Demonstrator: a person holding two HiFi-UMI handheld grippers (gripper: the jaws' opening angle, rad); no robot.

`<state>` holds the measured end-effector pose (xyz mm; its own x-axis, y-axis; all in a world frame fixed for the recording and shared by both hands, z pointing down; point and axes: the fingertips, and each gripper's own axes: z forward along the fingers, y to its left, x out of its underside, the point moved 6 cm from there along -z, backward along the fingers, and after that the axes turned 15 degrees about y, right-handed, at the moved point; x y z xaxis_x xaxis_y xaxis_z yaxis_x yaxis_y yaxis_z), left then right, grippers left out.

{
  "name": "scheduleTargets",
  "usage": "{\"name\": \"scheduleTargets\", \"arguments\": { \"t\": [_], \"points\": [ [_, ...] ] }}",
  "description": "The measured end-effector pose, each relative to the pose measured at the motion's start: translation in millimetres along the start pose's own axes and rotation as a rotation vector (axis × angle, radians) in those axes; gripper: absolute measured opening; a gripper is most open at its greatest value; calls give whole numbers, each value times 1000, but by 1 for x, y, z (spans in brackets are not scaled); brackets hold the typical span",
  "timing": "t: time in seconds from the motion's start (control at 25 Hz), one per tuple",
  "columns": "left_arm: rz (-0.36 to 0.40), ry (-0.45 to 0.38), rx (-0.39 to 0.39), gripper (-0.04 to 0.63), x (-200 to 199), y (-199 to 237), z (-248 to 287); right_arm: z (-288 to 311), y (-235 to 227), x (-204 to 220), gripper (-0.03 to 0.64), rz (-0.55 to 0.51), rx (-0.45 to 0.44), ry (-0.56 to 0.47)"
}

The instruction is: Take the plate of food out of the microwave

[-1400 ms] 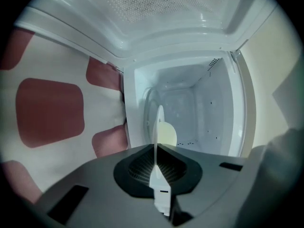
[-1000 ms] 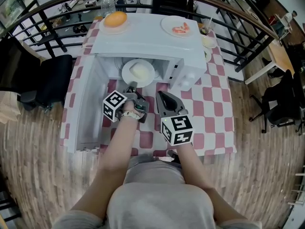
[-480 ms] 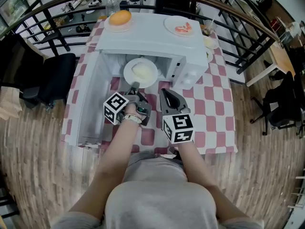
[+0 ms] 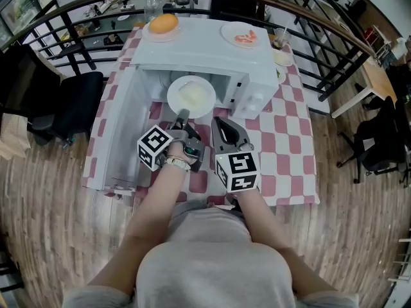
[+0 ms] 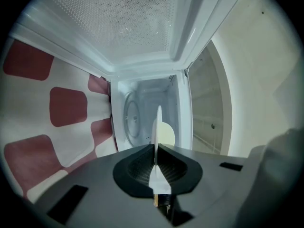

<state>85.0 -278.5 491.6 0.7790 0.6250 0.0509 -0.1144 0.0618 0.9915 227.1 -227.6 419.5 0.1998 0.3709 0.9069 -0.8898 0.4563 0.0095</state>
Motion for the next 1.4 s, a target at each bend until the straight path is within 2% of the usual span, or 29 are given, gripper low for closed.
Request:
{"name": "scheduleTargets", "arguments": {
  "t": [0.76, 1.4],
  "points": [
    [29, -4, 54, 17, 13, -20, -19, -13, 1, -4, 23, 33, 40, -44],
    [16, 1, 73, 17, 27, -25, -36, -24, 10, 4, 23, 66, 46, -19]
  ]
}}
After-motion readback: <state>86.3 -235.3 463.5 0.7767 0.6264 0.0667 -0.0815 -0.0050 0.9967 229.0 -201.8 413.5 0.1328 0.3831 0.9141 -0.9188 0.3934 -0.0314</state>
